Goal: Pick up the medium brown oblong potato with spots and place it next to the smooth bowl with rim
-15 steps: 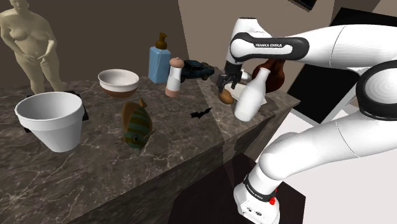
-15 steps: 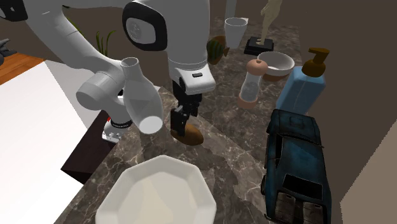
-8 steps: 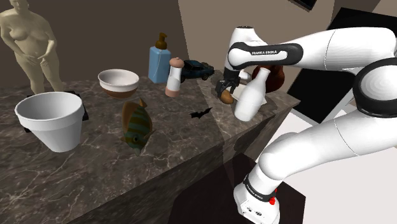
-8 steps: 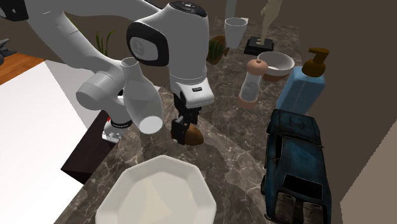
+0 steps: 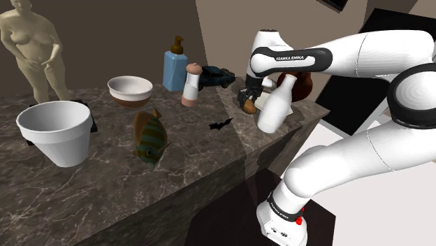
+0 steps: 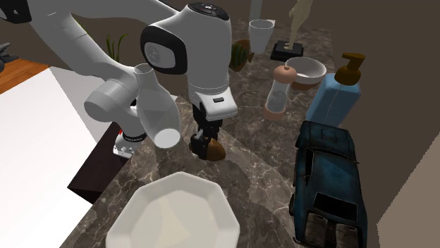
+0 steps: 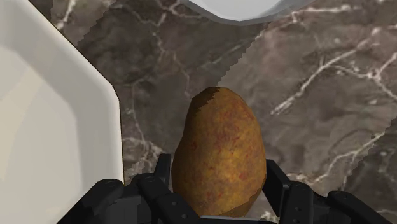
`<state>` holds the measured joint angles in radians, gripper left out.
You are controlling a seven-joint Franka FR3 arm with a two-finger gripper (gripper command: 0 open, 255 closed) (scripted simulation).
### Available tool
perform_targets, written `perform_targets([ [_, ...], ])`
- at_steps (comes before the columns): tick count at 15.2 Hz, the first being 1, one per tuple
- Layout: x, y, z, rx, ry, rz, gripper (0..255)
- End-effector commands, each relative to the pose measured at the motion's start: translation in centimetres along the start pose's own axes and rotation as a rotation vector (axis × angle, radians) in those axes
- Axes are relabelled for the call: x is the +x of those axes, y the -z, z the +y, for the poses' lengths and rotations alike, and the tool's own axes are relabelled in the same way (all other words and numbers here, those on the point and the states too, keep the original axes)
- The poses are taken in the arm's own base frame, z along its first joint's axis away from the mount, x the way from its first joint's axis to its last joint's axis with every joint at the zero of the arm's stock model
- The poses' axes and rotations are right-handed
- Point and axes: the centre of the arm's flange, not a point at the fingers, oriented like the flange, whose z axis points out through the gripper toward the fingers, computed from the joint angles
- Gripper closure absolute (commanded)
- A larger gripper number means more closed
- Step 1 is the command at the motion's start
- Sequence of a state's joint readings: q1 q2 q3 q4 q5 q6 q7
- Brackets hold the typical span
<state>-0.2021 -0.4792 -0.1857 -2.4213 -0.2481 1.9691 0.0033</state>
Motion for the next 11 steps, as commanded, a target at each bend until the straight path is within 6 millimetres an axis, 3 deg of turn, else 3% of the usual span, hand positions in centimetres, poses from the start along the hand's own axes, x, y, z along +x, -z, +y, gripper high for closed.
perform_targets([
  [1,0.0,0.0,0.0,0.000,0.000,0.000,255],
  [8,0.0,0.0,0.0,0.000,0.000,0.000,255],
  [11,0.0,1.6,0.2,0.000,0.000,0.000,255],
])
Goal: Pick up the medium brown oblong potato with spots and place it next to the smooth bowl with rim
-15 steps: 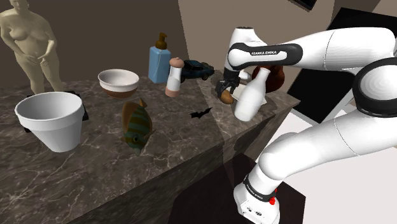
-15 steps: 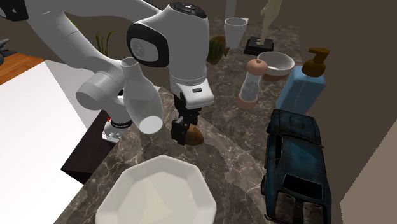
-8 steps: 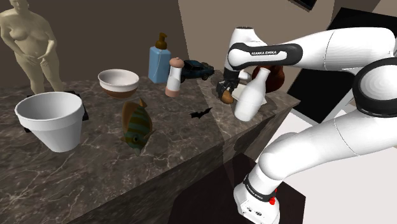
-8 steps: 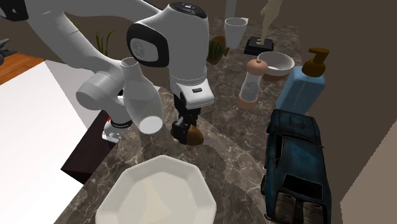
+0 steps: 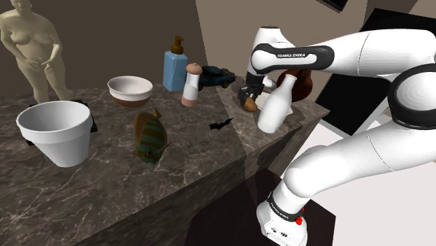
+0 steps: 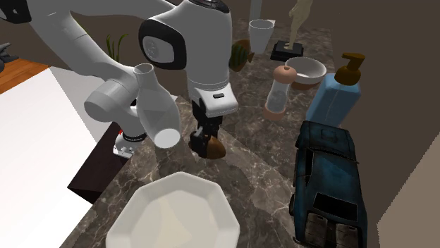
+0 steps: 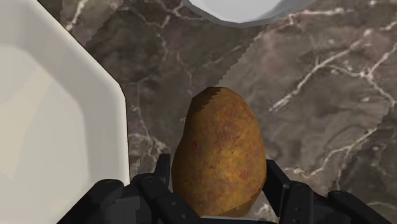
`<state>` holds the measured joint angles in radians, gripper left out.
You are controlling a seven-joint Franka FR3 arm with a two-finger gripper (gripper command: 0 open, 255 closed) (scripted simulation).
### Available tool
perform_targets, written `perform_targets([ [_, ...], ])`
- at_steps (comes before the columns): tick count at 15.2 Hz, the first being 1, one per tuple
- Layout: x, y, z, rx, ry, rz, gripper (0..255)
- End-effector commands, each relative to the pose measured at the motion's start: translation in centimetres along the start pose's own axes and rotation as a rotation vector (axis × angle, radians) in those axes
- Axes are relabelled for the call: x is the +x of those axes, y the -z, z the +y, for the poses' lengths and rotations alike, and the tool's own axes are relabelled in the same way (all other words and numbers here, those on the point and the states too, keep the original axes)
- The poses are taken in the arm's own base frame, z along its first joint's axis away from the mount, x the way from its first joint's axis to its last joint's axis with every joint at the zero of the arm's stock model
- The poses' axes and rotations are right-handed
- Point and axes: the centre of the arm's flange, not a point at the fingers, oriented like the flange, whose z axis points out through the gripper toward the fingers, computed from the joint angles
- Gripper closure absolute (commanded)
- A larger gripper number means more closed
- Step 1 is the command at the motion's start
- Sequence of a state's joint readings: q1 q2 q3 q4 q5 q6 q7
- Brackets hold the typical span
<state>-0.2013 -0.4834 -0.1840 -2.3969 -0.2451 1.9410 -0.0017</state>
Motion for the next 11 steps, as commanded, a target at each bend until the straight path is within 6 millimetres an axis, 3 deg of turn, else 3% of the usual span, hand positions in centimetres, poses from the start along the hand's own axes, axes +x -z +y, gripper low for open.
perform_targets([
  [1,0.0,1.0,0.1,0.000,0.000,0.000,255],
  [11,0.1,6.2,0.9,0.000,0.000,0.000,255],
])
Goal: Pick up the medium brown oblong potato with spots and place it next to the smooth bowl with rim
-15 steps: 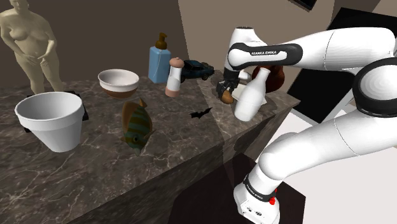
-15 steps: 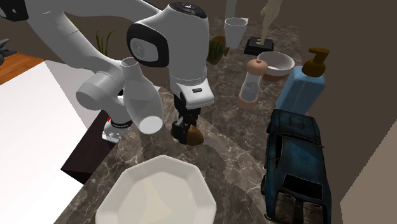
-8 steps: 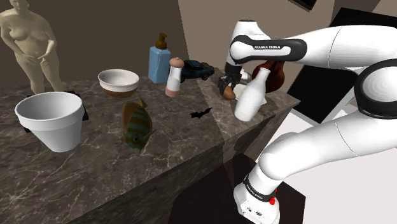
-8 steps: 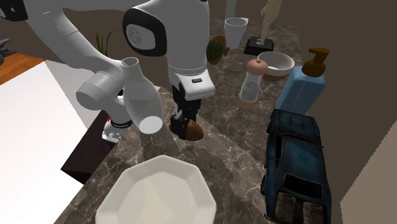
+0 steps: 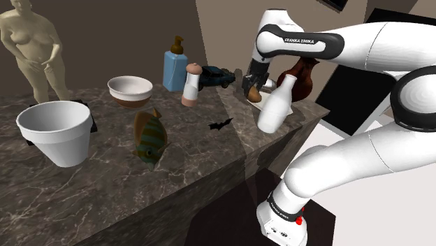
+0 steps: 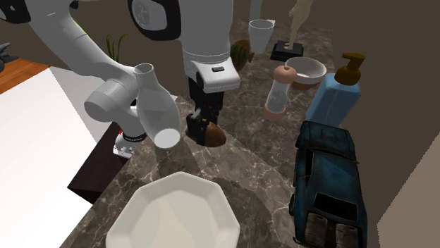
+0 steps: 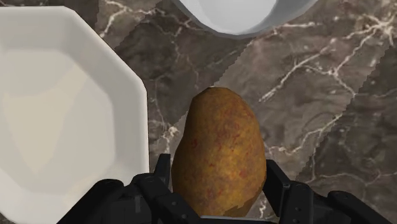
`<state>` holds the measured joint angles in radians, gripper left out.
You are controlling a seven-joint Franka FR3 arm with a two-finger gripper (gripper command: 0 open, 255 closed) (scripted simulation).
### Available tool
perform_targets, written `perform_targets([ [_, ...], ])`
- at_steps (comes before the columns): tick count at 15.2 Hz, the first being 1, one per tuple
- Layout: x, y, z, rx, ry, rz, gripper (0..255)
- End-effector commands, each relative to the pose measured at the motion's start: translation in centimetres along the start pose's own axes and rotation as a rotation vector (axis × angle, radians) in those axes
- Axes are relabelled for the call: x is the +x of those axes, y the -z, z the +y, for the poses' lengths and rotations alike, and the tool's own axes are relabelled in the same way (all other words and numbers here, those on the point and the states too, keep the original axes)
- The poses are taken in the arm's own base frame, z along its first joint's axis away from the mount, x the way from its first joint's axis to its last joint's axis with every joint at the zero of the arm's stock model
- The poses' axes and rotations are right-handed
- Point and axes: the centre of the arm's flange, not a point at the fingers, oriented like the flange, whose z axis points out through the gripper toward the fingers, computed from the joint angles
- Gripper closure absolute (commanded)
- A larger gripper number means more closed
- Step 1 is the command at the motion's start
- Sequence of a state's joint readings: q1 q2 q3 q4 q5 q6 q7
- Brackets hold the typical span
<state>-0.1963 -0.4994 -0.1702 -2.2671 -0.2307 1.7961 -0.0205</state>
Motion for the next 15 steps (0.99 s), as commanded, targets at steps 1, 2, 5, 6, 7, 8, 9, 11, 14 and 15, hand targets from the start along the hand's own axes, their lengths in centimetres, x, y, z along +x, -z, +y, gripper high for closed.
perform_targets([
  [1,0.1,1.2,0.2,0.000,0.000,0.000,255],
  [2,0.1,1.7,0.3,0.000,0.000,0.000,255],
  [5,0.1,3.3,0.5,0.000,0.000,0.000,255],
  [6,0.1,3.8,0.6,0.000,0.000,0.000,255],
  [7,0.1,4.3,0.7,0.000,0.000,0.000,255],
  [8,0.1,4.8,0.7,0.000,0.000,0.000,255],
  [9,0.2,5.4,0.8,0.000,0.000,0.000,255],
  [11,0.2,6.4,1.0,0.000,0.000,0.000,255],
  [14,0.2,8.0,1.2,0.000,0.000,0.000,255],
  [15,0.2,8.1,1.2,0.000,0.000,0.000,255],
])
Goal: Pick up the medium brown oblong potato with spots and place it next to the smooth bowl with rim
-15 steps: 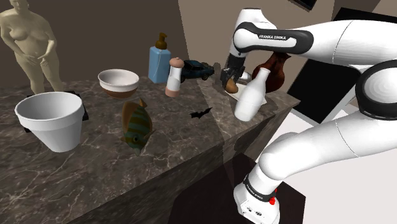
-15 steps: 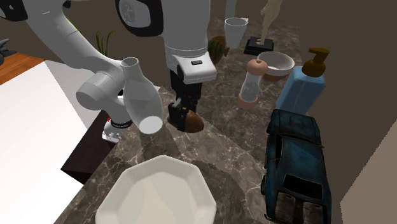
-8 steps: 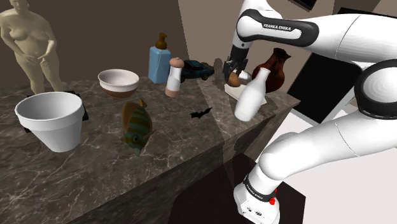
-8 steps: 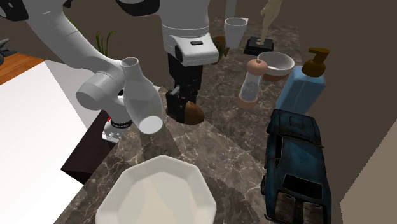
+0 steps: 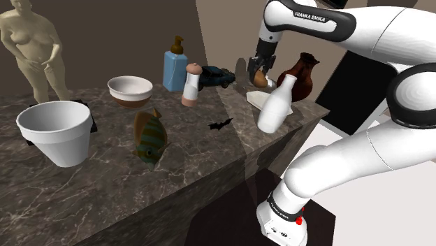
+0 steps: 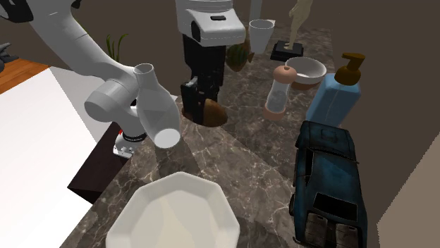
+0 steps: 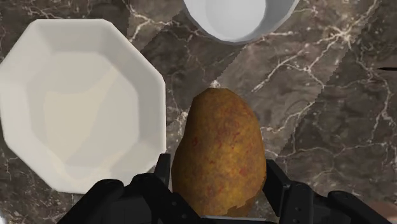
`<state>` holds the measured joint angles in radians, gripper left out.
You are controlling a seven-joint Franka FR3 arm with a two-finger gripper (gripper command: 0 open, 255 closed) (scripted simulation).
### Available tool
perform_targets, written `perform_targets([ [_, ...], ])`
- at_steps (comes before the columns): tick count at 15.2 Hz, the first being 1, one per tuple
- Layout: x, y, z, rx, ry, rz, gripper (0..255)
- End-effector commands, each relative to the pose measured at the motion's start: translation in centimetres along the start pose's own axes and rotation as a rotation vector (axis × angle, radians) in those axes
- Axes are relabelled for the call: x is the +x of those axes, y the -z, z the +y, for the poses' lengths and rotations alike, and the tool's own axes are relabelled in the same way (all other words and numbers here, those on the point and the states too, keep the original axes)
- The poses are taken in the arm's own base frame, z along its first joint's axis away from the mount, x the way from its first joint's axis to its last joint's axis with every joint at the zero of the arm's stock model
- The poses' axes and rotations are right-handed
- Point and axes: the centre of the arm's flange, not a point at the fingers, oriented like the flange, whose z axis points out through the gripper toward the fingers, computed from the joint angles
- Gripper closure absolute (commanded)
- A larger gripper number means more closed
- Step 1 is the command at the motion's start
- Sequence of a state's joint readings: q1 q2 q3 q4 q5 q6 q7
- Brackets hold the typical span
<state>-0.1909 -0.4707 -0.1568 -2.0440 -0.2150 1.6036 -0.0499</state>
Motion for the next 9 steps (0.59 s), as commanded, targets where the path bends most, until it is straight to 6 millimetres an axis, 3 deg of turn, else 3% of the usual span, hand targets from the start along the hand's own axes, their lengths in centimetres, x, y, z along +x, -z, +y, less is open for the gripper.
perform_targets([
  [1,0.0,0.6,-1.2,0.000,0.000,0.000,255],
  [9,0.3,2.1,-11.7,0.000,0.000,0.000,255],
])
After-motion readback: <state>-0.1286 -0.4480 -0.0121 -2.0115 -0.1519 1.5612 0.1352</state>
